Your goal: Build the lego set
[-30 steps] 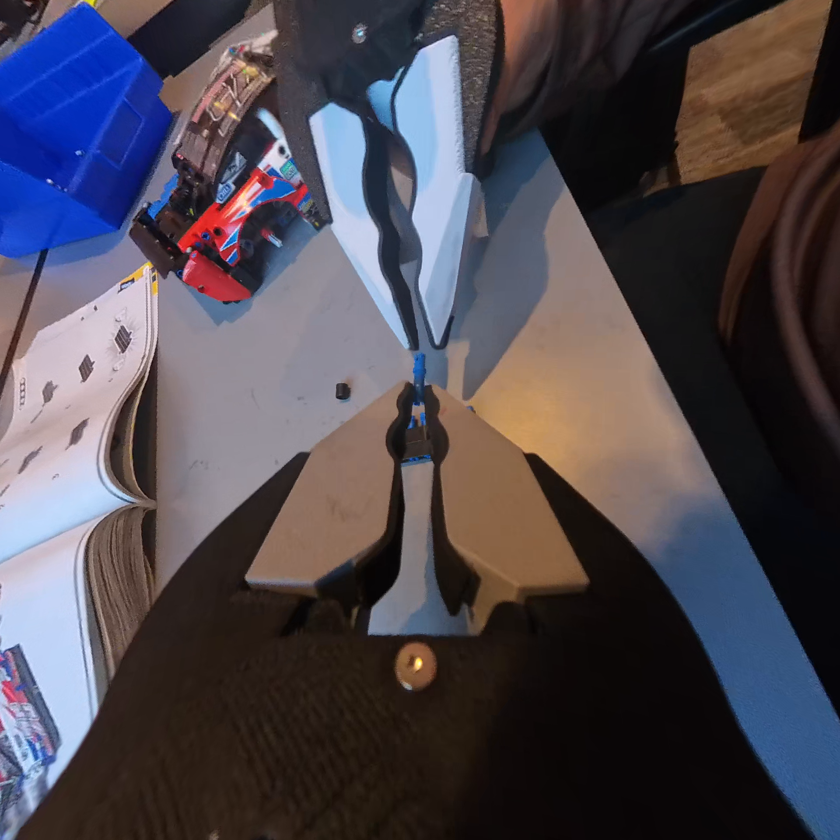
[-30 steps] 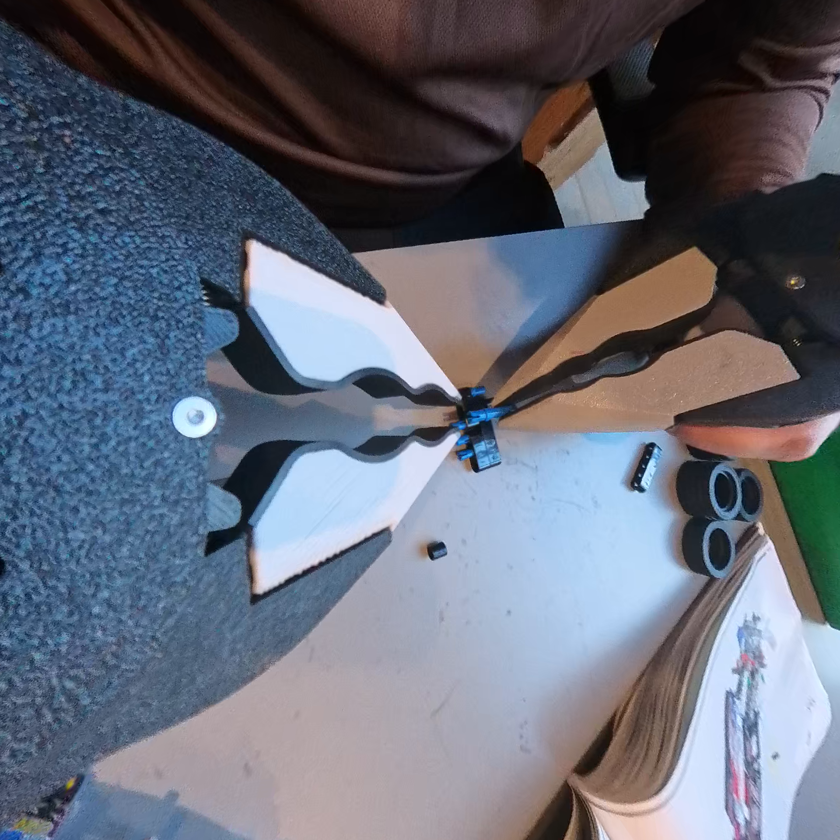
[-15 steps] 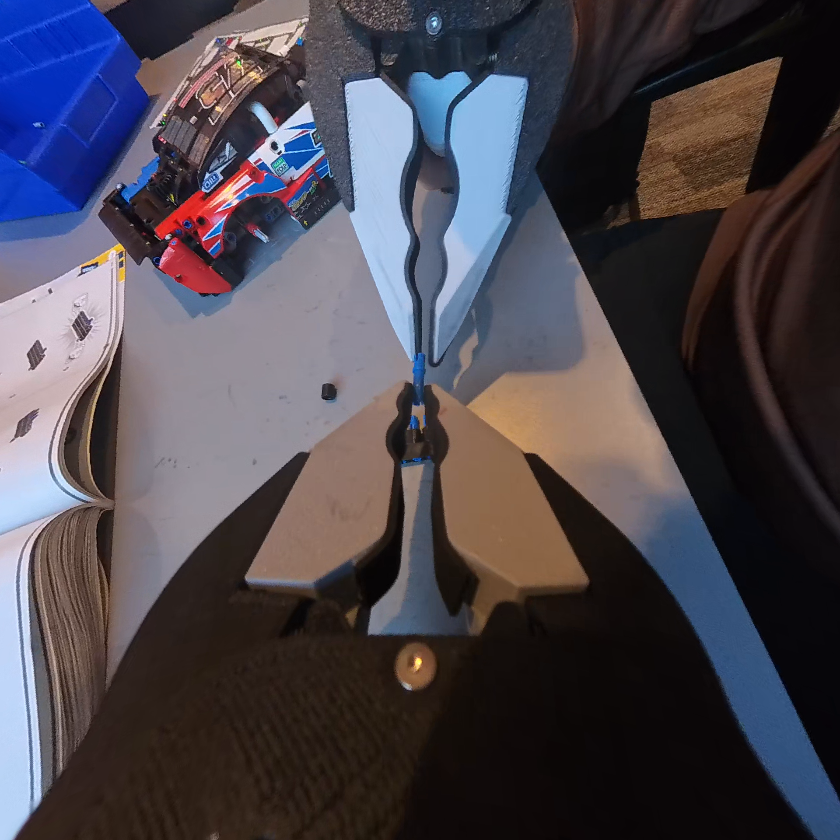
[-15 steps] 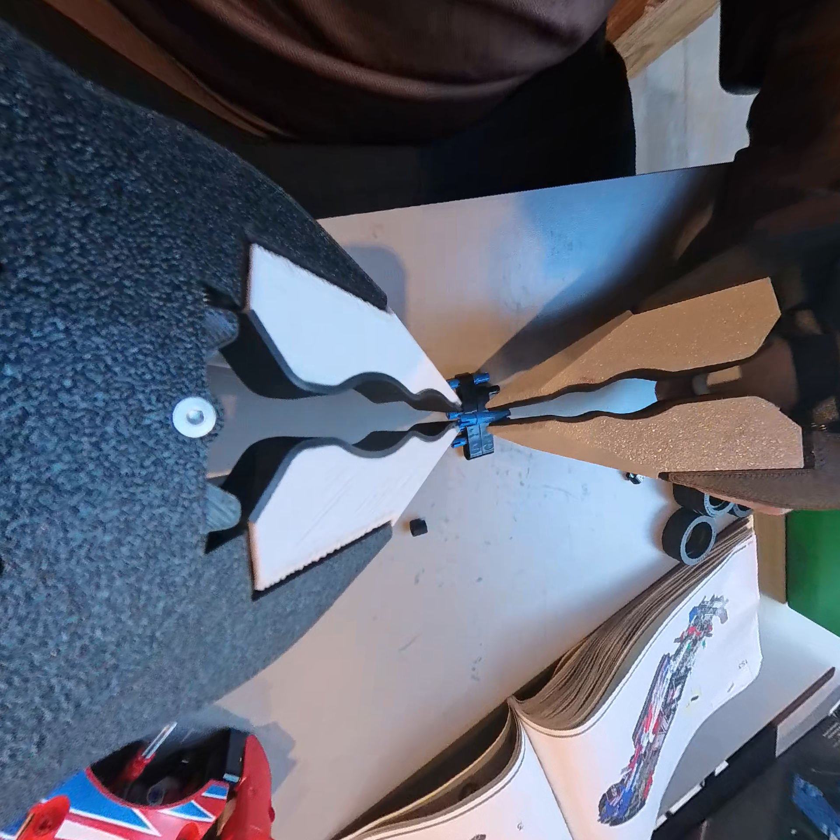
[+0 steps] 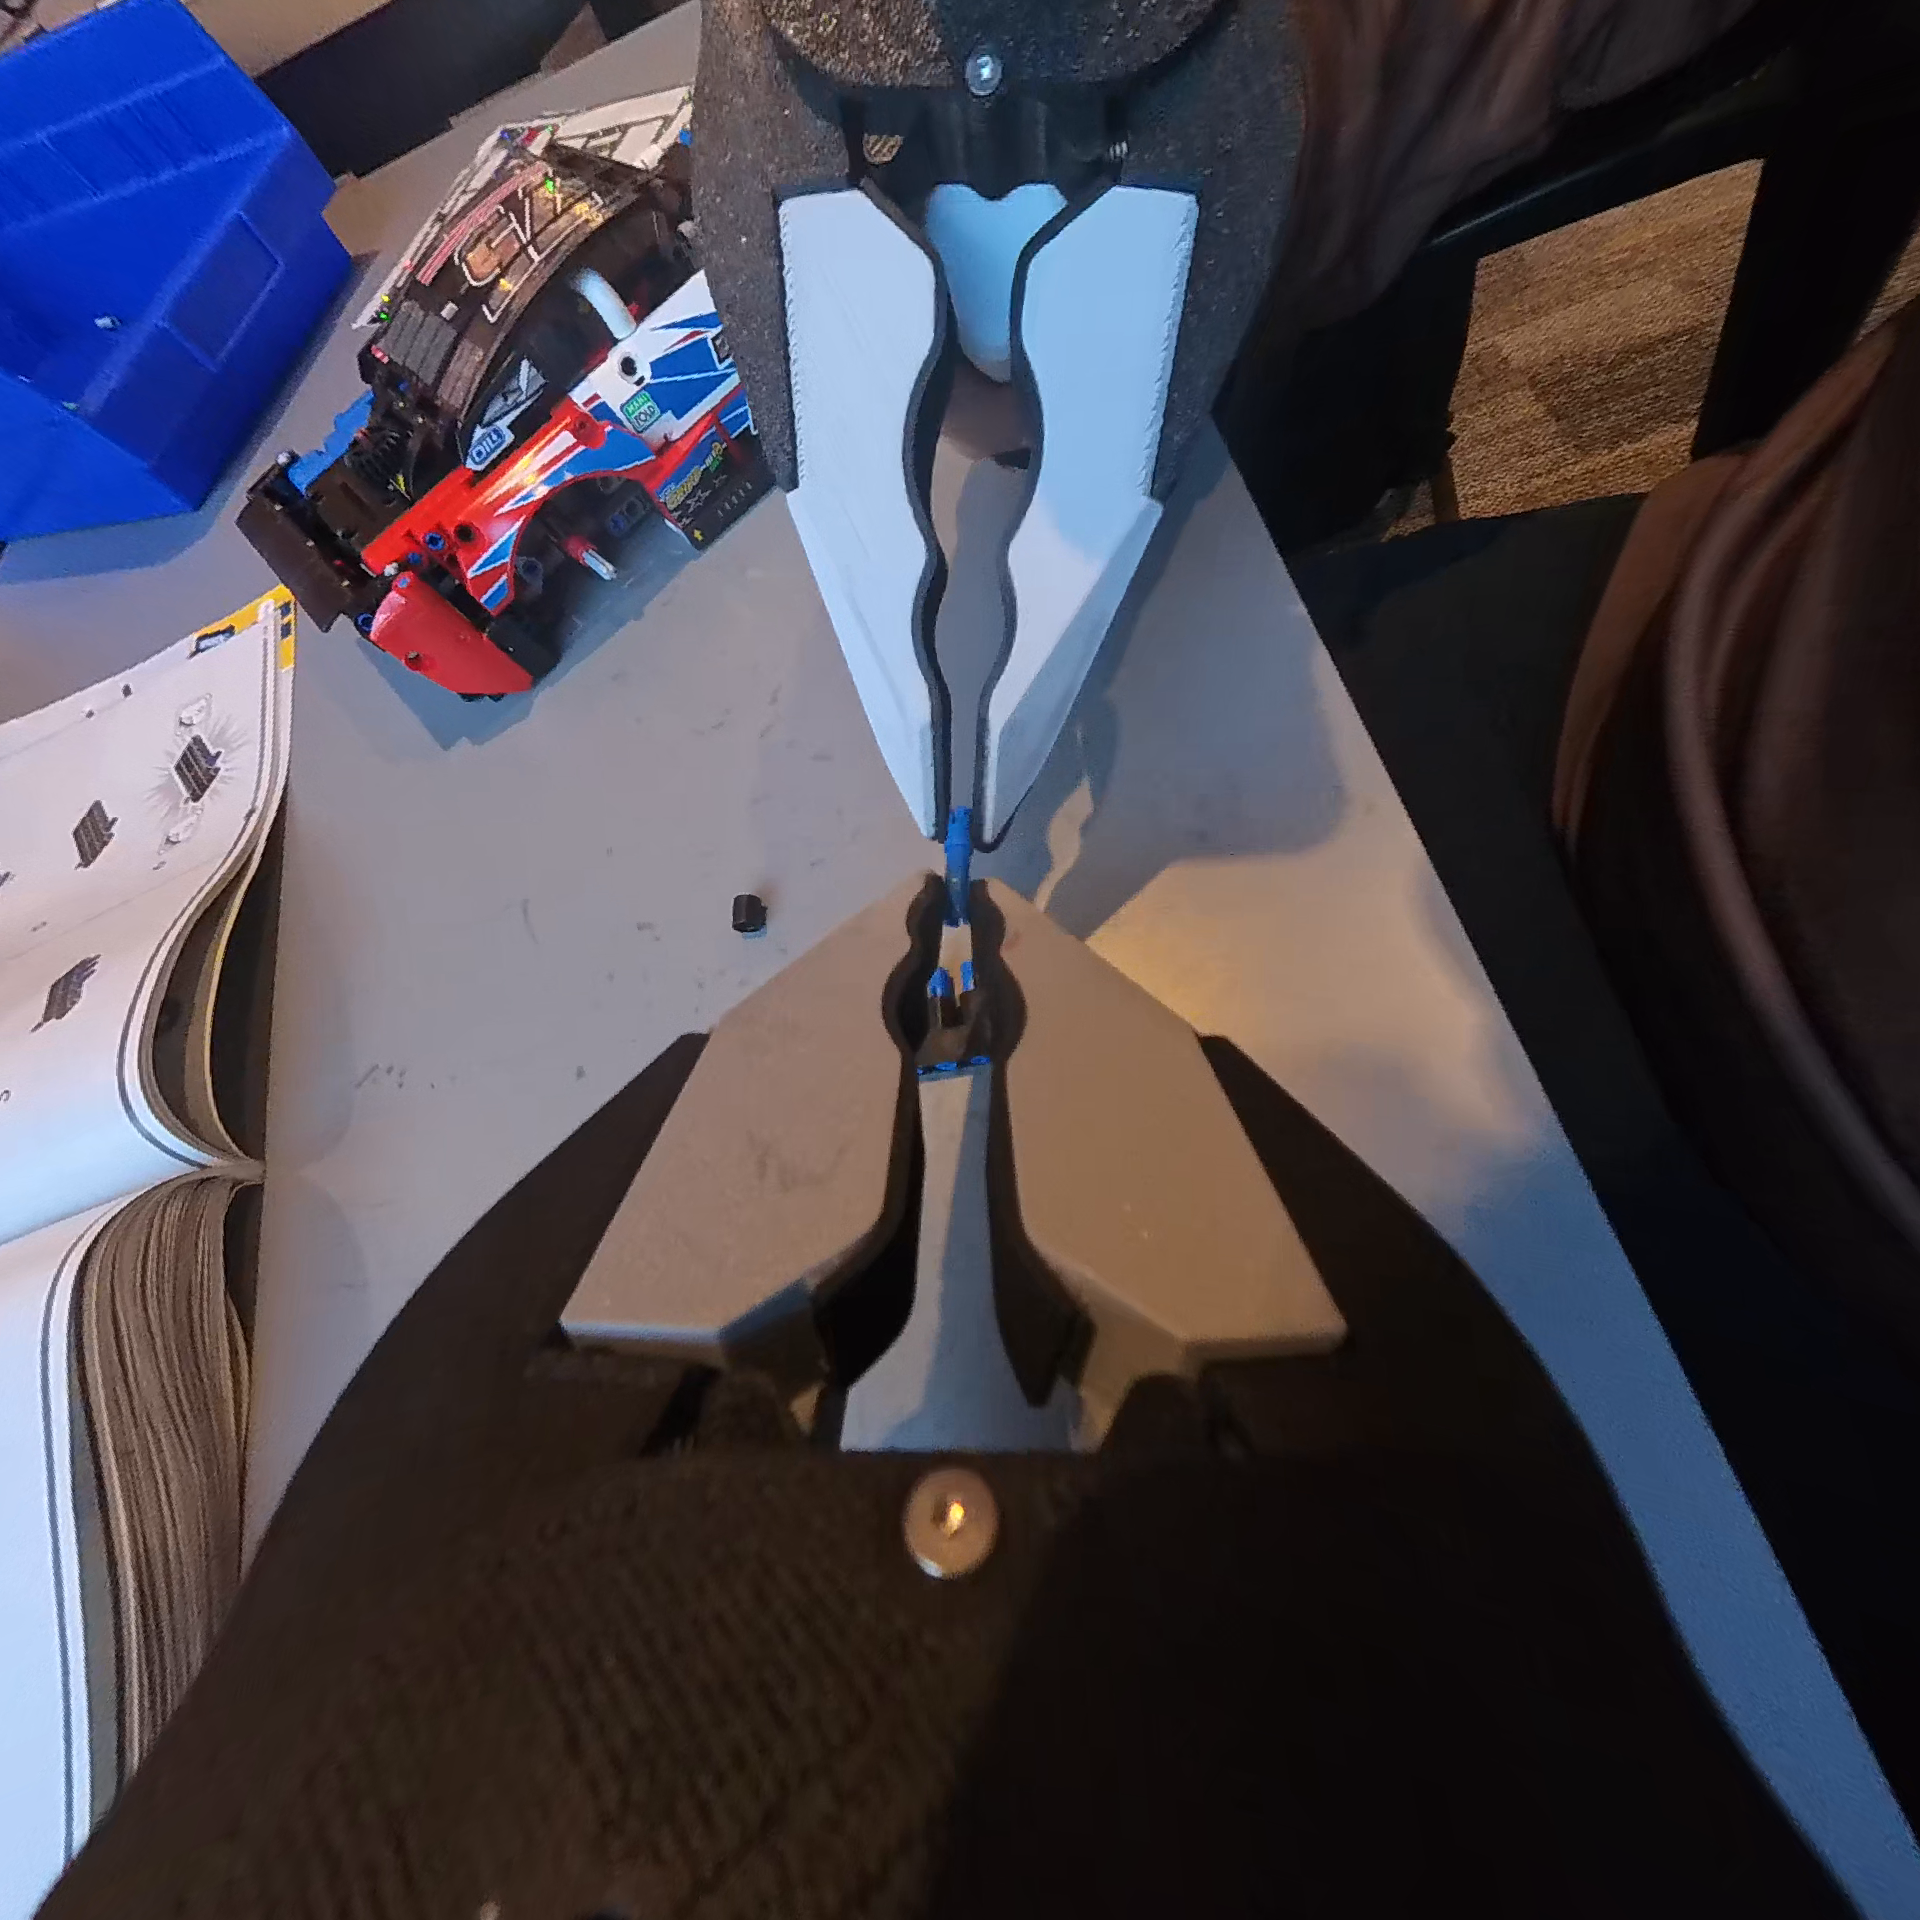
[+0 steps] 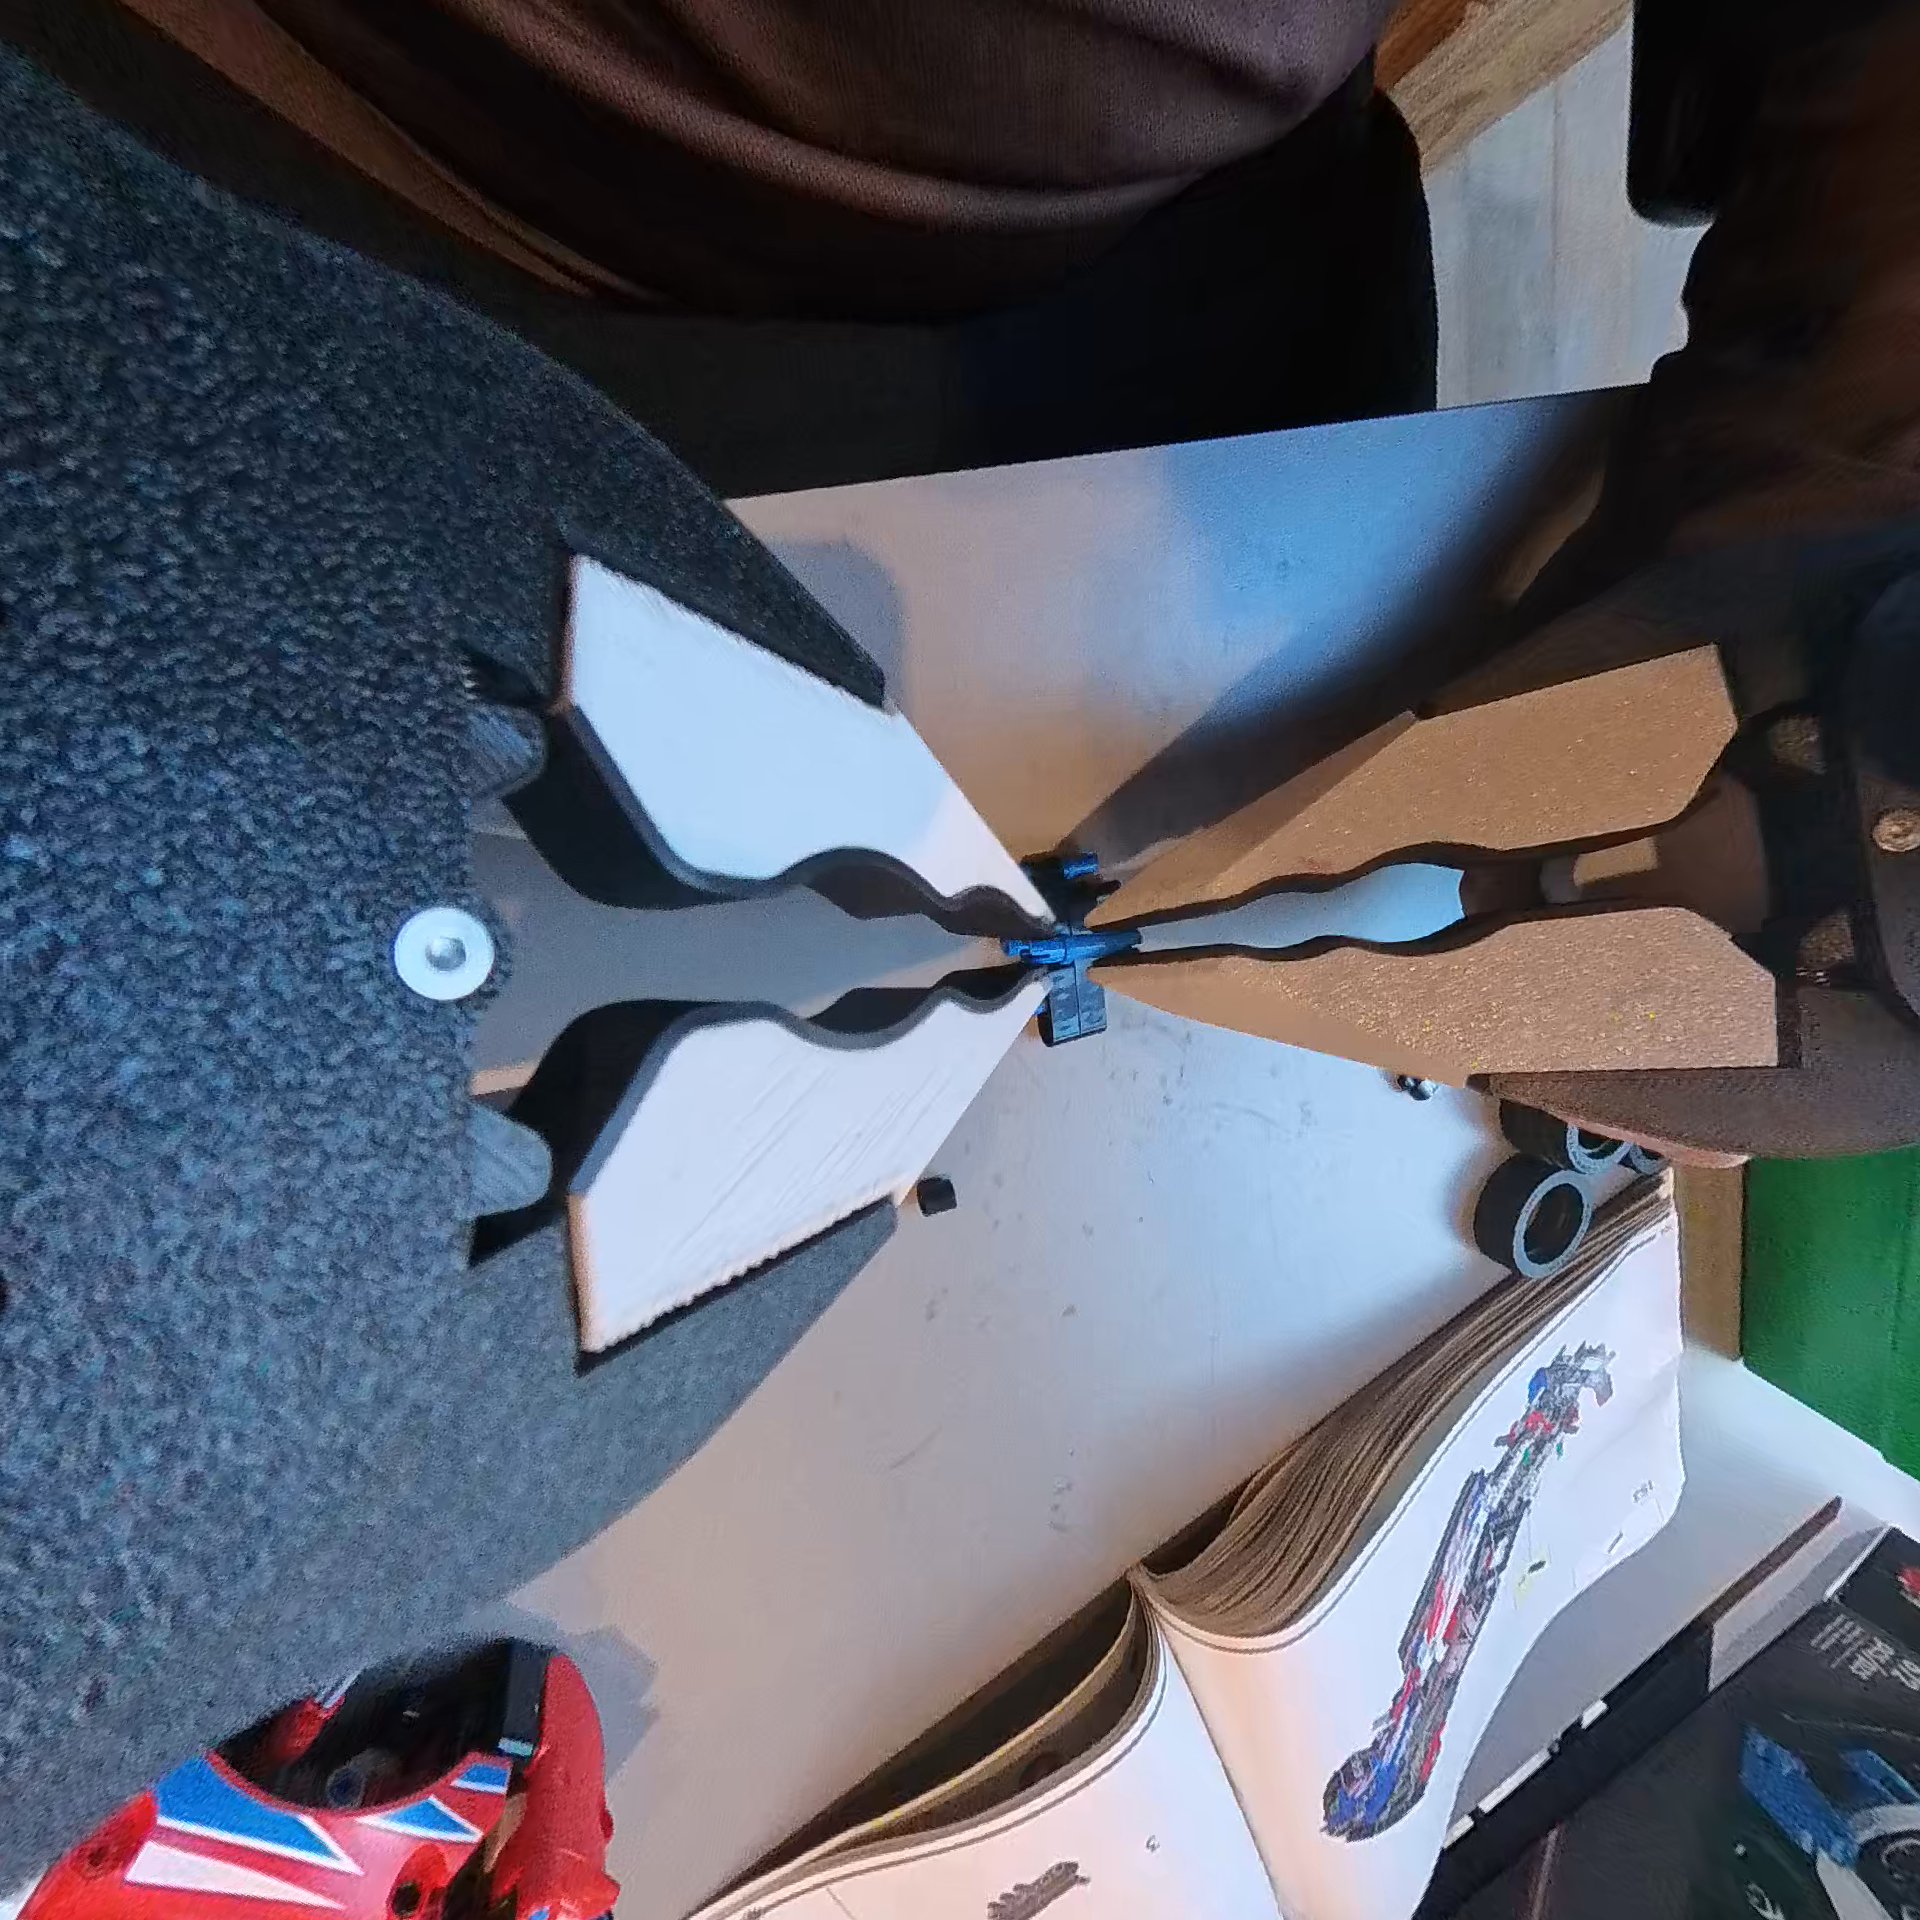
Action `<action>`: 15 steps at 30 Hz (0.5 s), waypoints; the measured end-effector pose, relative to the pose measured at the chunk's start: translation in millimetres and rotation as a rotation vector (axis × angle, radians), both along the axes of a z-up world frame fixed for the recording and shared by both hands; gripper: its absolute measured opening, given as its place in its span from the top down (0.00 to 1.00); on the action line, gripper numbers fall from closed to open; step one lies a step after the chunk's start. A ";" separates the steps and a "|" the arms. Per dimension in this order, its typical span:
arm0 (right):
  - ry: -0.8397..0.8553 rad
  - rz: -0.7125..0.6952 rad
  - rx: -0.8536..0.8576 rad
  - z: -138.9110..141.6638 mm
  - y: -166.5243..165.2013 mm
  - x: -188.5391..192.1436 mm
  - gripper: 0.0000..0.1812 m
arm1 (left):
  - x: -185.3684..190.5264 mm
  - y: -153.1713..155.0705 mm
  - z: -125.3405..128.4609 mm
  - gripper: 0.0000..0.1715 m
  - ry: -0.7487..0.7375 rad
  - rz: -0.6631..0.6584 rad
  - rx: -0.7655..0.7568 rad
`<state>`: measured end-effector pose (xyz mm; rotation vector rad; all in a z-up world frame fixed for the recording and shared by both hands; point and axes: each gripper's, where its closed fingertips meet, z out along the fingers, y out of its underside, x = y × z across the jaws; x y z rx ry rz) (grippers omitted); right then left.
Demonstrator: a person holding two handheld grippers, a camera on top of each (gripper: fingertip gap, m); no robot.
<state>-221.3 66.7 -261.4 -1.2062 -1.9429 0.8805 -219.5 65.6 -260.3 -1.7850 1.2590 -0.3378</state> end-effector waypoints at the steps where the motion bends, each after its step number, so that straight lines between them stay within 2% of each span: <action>1: -0.001 0.000 0.000 -0.4 0.1 0.0 0.97 | 0.0 0.1 -0.5 0.99 0.000 0.000 -0.004; 4: -0.013 0.004 -0.007 -3.4 -0.3 0.7 0.97 | 0.5 -0.6 -5.1 0.99 -0.022 0.005 -0.058; 9: -0.086 -0.051 -0.065 -15.7 12.5 3.1 0.98 | -14.7 5.6 -14.7 0.80 -0.043 0.072 -0.180; 15: -0.242 -0.063 -0.192 -37.3 11.8 11.2 0.98 | -28.8 4.8 -35.4 0.65 0.010 0.092 -0.266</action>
